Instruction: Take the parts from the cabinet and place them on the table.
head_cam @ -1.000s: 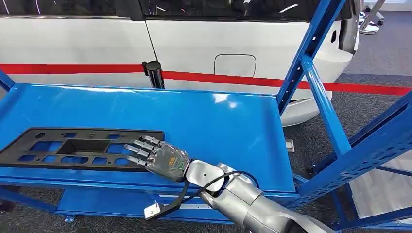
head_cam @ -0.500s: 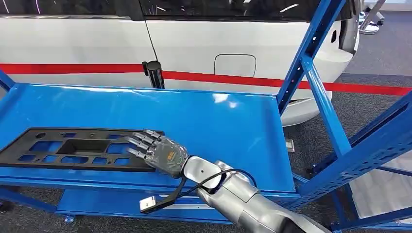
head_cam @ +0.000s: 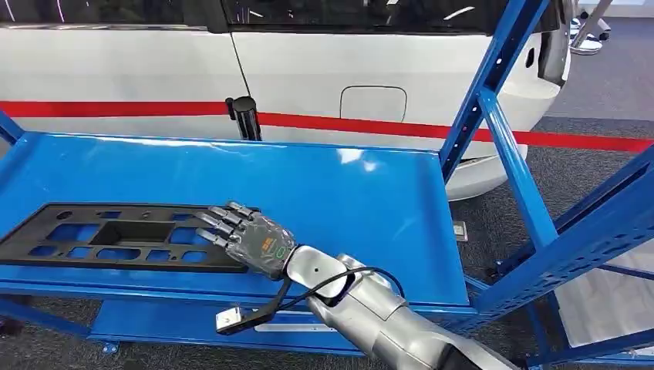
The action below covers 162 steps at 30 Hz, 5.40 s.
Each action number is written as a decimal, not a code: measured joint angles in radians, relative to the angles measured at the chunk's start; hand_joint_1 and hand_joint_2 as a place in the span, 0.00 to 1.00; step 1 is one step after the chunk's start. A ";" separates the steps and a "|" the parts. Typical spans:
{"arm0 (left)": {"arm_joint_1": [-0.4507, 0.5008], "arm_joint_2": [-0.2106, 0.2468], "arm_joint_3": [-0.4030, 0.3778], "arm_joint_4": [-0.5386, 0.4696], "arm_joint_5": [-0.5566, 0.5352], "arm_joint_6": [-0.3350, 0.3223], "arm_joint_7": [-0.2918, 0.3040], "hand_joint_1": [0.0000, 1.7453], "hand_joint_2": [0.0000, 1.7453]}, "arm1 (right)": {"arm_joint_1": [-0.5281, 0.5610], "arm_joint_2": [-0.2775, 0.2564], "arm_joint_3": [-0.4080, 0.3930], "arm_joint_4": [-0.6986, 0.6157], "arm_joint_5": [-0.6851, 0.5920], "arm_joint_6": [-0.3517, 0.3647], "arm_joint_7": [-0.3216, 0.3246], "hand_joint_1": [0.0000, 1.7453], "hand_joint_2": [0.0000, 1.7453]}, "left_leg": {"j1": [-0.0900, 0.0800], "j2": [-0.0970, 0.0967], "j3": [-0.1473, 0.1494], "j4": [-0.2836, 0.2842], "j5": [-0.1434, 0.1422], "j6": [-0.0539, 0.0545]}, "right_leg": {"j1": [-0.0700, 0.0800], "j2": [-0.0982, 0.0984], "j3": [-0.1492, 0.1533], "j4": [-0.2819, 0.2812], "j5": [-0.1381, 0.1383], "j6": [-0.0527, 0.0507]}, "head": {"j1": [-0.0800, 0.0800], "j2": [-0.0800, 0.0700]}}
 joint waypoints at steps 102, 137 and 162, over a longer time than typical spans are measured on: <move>0.038 -0.004 -0.087 -0.001 -0.001 0.008 0.015 0.00 1.00 | -0.064 -0.258 -0.322 -0.487 0.027 -0.073 -0.012 0.99 1.00 | -0.003 0.000 -0.002 0.002 -0.001 0.001 | -0.002 0.000 0.007 -0.001 0.001 0.002 | 0.000 0.000; 0.040 0.002 -0.108 -0.001 -0.018 0.004 0.013 0.00 1.00 | -0.024 -0.269 -0.335 -0.470 0.033 -0.060 -0.011 0.99 1.00 | 0.026 0.008 0.056 0.063 -0.072 -0.045 | -0.016 -0.003 -0.071 0.033 0.060 -0.023 | -0.003 0.000; 0.037 -0.004 -0.109 0.000 -0.019 0.002 0.016 0.00 1.00 | -0.028 -0.254 -0.338 -0.470 0.045 -0.061 -0.005 0.99 1.00 | 0.026 0.007 -0.103 0.189 -0.143 -0.044 | -0.003 -0.007 -0.015 0.002 0.039 -0.058 | 0.001 0.000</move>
